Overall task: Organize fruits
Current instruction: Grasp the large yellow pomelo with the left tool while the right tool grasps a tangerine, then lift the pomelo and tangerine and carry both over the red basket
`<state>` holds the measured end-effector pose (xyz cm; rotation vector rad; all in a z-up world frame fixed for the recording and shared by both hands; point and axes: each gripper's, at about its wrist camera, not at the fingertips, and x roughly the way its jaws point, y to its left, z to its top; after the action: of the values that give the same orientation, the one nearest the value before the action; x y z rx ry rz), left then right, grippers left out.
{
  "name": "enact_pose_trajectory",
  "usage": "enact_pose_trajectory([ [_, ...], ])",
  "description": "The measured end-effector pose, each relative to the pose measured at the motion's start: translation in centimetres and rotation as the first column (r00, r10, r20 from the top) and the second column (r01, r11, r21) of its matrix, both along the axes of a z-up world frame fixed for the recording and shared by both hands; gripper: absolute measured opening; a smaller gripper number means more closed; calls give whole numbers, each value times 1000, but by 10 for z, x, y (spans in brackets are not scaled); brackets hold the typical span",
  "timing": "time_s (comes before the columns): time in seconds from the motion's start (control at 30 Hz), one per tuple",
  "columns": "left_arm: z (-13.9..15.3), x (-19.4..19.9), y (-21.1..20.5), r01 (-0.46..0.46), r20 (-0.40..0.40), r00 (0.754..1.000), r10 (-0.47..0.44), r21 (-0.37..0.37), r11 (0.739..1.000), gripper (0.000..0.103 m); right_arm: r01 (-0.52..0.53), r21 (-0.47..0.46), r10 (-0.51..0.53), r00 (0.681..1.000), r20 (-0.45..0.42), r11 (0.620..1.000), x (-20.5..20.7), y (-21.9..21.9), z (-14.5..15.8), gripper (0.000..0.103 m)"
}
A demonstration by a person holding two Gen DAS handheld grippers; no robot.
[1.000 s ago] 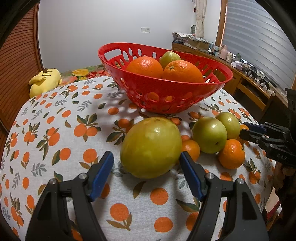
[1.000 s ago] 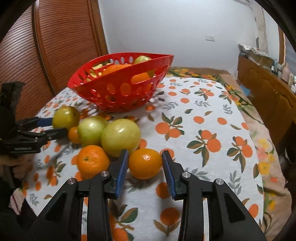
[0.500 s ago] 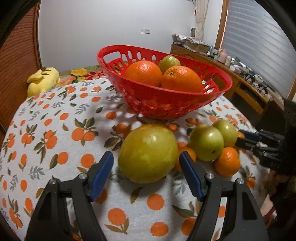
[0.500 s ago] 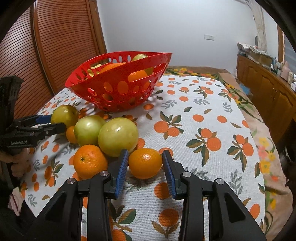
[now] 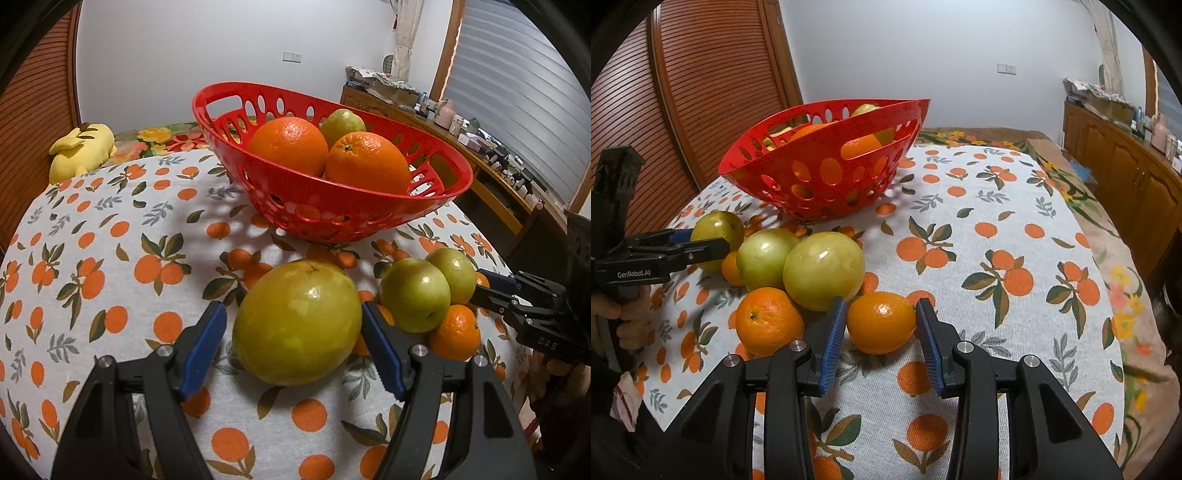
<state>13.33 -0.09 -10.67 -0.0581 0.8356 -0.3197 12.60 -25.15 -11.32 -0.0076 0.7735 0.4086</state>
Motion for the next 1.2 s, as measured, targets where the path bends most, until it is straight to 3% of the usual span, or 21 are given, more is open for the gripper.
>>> enact_pose_trajectory([
  [0.5,-1,3,2,-4,-13,1000,3,-19,1000,74,-2,-4,2,1000,-3,1000,-1,1,-1,39],
  [0.6,-1,3,2,8,-12,1000,-9,-34,999,66,-3,-4,3,1000,-3,1000,-1,0,0,39],
  [0.83,1,2,2,-16,-15,1000,16,-28,999,65,-6,0,6,1000,-12,1000,0,1,-1,39],
  [1.2,30,-8,16,-40,49,998,43,-58,998,65,-5,3,5,1000,-15,1000,0,1,-2,38],
])
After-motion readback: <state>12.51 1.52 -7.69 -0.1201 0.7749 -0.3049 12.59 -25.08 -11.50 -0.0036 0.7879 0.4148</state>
